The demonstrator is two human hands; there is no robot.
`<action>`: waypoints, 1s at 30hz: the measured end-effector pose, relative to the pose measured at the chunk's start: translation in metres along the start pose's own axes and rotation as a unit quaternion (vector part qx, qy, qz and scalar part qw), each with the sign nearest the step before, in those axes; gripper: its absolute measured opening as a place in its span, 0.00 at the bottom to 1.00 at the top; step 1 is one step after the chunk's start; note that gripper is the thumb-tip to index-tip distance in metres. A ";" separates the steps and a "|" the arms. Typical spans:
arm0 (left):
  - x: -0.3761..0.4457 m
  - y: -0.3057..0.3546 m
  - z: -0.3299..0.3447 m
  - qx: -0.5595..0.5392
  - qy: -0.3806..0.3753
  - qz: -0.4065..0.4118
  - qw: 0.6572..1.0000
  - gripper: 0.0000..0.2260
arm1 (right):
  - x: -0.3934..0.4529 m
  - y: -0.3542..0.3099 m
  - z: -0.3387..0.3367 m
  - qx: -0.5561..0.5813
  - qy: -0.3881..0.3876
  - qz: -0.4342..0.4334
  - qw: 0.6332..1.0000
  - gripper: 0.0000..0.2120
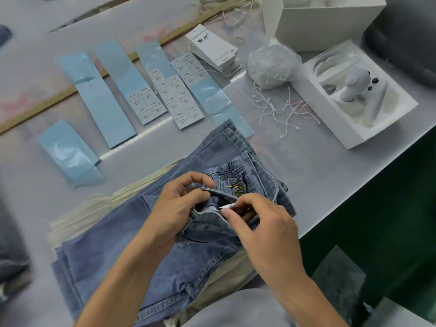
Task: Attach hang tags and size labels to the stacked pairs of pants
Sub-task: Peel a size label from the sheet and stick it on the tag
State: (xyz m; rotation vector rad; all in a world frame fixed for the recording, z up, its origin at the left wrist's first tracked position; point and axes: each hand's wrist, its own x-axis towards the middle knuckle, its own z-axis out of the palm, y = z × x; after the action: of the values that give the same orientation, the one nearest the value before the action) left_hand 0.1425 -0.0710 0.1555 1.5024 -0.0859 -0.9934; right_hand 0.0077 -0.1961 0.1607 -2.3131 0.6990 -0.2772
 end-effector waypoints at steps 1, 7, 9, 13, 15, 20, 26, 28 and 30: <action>-0.002 0.000 0.001 0.000 -0.009 0.010 1.000 0.07 | 0.001 0.000 0.002 0.004 -0.011 0.021 1.000 0.12; -0.010 -0.003 0.004 -0.007 -0.012 0.044 0.999 0.08 | -0.005 0.007 0.005 0.051 0.012 0.001 0.999 0.12; -0.010 -0.004 0.004 -0.003 -0.004 0.054 0.999 0.10 | -0.009 0.008 0.006 0.038 0.046 -0.048 0.997 0.11; -0.009 -0.010 0.003 0.021 0.011 0.064 0.998 0.19 | -0.020 0.017 0.015 0.029 0.097 -0.123 0.987 0.08; -0.010 -0.013 0.004 0.016 -0.013 0.076 0.997 0.21 | -0.024 0.023 0.020 0.044 0.109 -0.136 0.984 0.06; -0.012 -0.020 0.002 -0.011 -0.019 0.088 0.996 0.21 | -0.027 0.031 0.026 0.089 0.127 -0.159 0.975 0.06; -0.016 -0.026 -0.003 -0.040 -0.043 0.102 0.993 0.22 | -0.032 0.035 0.030 0.140 0.143 -0.210 0.957 0.08; -0.019 -0.029 -0.004 -0.048 -0.053 0.113 0.991 0.22 | -0.033 0.037 0.031 0.153 0.149 -0.228 0.950 0.11; -0.022 -0.032 -0.004 -0.057 -0.056 0.122 0.989 0.22 | -0.035 0.038 0.033 0.156 0.148 -0.236 0.947 0.12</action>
State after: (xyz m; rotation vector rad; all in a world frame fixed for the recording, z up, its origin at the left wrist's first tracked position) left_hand 0.1157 -0.0478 0.1390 1.2968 -0.2822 -0.8682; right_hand -0.0243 -0.1820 0.1107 -2.1178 0.2009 -0.9039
